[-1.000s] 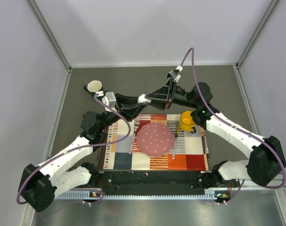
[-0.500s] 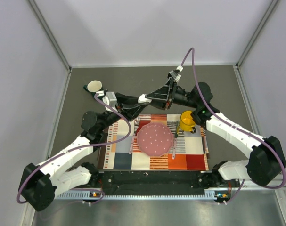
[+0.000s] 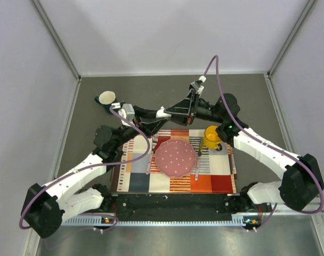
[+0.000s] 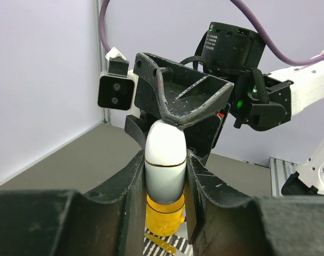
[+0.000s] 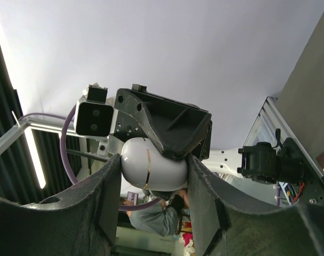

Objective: Insert the wireless bluetooth earbuds into the charging case
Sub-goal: Open the charging case.

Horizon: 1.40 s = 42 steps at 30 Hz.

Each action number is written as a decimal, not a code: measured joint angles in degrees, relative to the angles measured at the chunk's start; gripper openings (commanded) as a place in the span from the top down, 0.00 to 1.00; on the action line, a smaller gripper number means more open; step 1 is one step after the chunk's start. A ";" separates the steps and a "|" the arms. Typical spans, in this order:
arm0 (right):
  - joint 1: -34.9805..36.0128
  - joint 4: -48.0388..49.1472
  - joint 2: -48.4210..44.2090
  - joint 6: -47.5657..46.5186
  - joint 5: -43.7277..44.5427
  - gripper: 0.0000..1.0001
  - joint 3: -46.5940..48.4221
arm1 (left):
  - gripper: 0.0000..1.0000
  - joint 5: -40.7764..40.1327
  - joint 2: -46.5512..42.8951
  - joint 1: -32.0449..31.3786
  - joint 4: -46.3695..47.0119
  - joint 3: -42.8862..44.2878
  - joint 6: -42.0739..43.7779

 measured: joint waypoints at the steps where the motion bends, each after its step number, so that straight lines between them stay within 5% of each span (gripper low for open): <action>1: 0.00 -0.02 0.00 -0.02 0.00 0.83 0.00 | 1.00 0.00 0.00 0.00 -0.02 0.00 0.00; 6: 0.00 -0.04 0.00 -0.98 0.09 0.34 0.00 | 1.00 -0.13 0.00 0.00 -0.07 -0.02 0.24; 10: -0.20 -2.67 -0.48 -6.38 0.00 0.20 0.11 | 1.00 -0.94 -0.44 0.00 0.66 -1.57 -0.22; 18: -0.44 -25.86 -8.63 -35.52 5.92 0.17 7.32 | 1.00 -0.33 -2.64 0.00 7.67 -7.96 -2.25; 26: 3.58 -38.62 -13.92 -57.13 11.56 0.17 11.28 | 1.00 0.96 -1.55 0.00 20.06 -10.71 -3.72; 42: 8.15 -44.92 -11.30 -65.40 19.17 0.17 11.80 | 1.00 5.73 2.67 0.04 23.30 -10.88 -6.38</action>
